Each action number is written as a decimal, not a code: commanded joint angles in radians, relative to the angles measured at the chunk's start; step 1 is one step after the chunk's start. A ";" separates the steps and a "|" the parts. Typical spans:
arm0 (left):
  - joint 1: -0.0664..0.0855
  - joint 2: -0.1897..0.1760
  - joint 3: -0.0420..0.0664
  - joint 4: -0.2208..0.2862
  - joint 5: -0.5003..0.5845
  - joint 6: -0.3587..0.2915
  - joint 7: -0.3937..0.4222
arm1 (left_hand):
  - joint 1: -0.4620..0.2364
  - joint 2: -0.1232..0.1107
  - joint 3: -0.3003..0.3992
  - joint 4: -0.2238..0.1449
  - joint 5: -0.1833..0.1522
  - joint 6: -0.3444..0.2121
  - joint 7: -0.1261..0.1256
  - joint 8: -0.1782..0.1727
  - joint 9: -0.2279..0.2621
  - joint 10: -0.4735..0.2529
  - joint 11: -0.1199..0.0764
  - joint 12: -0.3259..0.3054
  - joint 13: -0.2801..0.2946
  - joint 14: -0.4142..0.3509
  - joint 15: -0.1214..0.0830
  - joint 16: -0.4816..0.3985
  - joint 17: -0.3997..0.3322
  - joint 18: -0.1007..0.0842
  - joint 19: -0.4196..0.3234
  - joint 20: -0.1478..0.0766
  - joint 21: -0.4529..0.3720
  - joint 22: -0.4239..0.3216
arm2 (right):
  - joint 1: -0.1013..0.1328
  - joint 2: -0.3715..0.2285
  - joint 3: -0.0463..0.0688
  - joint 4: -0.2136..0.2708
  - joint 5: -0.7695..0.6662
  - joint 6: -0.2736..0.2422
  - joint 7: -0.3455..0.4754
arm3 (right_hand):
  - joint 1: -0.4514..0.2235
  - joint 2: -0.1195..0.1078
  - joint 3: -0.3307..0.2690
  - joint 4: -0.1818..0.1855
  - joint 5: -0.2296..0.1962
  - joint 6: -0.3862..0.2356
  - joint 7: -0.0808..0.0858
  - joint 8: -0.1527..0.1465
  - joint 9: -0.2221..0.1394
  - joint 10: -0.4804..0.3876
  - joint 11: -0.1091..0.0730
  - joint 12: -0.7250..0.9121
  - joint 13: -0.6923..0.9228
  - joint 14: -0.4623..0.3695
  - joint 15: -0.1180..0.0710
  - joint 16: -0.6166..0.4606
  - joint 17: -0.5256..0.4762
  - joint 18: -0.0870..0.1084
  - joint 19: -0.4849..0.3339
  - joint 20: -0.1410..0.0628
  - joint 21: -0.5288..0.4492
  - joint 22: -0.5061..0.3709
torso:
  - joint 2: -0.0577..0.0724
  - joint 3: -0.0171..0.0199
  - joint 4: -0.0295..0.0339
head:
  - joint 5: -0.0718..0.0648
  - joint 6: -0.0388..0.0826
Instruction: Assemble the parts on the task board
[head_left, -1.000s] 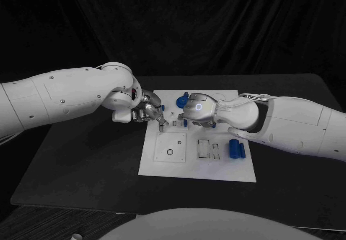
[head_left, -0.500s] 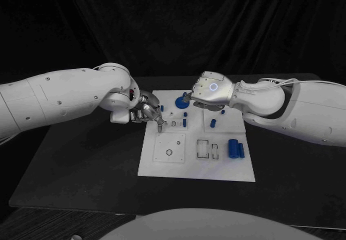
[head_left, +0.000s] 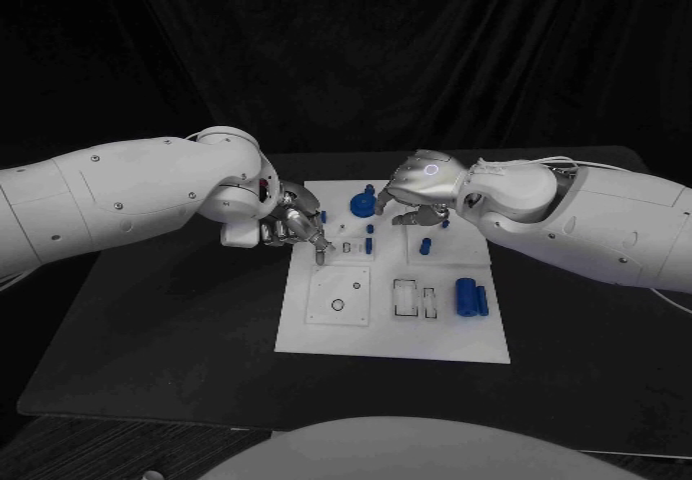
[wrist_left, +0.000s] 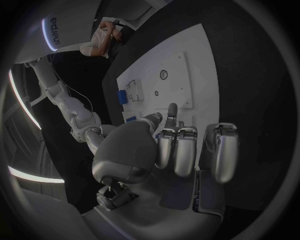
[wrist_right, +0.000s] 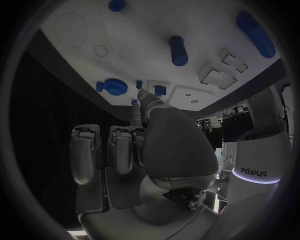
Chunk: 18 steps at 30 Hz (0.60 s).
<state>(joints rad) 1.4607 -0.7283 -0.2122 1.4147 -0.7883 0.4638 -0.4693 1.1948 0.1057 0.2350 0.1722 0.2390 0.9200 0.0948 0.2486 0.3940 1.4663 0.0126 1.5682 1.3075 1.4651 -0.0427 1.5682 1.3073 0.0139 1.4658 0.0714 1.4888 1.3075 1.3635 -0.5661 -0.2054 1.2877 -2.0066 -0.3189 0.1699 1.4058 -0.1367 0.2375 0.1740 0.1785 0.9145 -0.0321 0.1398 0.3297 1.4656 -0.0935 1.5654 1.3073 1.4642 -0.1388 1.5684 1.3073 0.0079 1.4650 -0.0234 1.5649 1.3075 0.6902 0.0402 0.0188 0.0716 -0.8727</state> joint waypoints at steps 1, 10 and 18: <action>-0.002 0.002 0.001 0.003 0.007 -0.007 0.022 | 0.008 0.000 0.003 -0.007 0.003 0.004 0.002 -0.005 -0.001 0.104 0.007 0.003 0.263 0.106 0.008 0.003 0.263 0.014 0.028 0.006 -0.002 0.193 | -0.012 0.020 0.001 -0.039 0.142 0.088 0.085 | 0.018 0.000 0.003 0.004 0.007 0.004 -0.005 -0.007 -0.009 0.105 -0.007 0.005 0.263 0.107 -0.009 0.002 0.263 -0.008 0.106 -0.006 0.006 0.263 | 0.001 0.0002 0.0003 | -0.001 0.000; -0.002 0.002 0.001 0.003 0.007 -0.008 0.024 | 0.009 0.000 0.004 -0.008 0.004 0.004 0.002 -0.005 -0.002 0.104 0.007 0.003 0.263 0.106 0.008 0.003 0.263 0.014 0.029 0.006 -0.002 0.193 | -0.034 0.078 0.001 -0.138 0.246 0.161 0.172 | 0.046 0.007 -0.001 0.035 -0.068 0.025 -0.015 -0.026 -0.037 0.105 -0.012 0.005 0.263 0.107 -0.010 0.002 0.263 -0.008 0.106 -0.008 0.006 0.263 | 0.001 0.0002 0.0009 | -0.005 0.000; -0.002 0.004 0.001 0.002 0.007 -0.009 0.025 | 0.009 0.000 0.004 -0.008 0.004 0.004 0.002 -0.005 -0.002 0.104 0.007 0.003 0.263 0.106 0.008 0.003 0.263 0.014 0.029 0.006 -0.002 0.193 | -0.038 0.113 0.001 -0.190 0.304 0.237 0.217 | 0.078 0.071 0.013 0.048 -0.129 0.030 -0.020 -0.045 -0.065 0.105 -0.010 0.005 0.263 0.107 -0.006 0.002 0.263 -0.005 0.099 -0.006 -0.005 0.259 | 0.000 -0.0001 0.0001 | -0.005 0.000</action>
<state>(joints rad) 1.4601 -0.7263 -0.2122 1.4155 -0.7883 0.4600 -0.4624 1.1948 0.1057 0.2377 0.1696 0.2390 0.9200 0.0948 0.2486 0.3931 1.4663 0.0126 1.5682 1.3075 1.4651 -0.0428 1.5682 1.3073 0.0139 1.4657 0.0714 1.4888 1.3075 1.3281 -0.4569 -0.2052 1.1030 -1.7546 -0.1479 0.3393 1.4855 -0.0766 0.2498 0.2168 0.0533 0.9407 -0.0495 0.0975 0.2652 1.4667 -0.1018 1.5655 1.3081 1.4677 -0.1422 1.5683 1.3073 0.0079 1.4650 -0.0234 1.5649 1.3073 0.6907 0.0402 0.0193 0.0660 -0.8727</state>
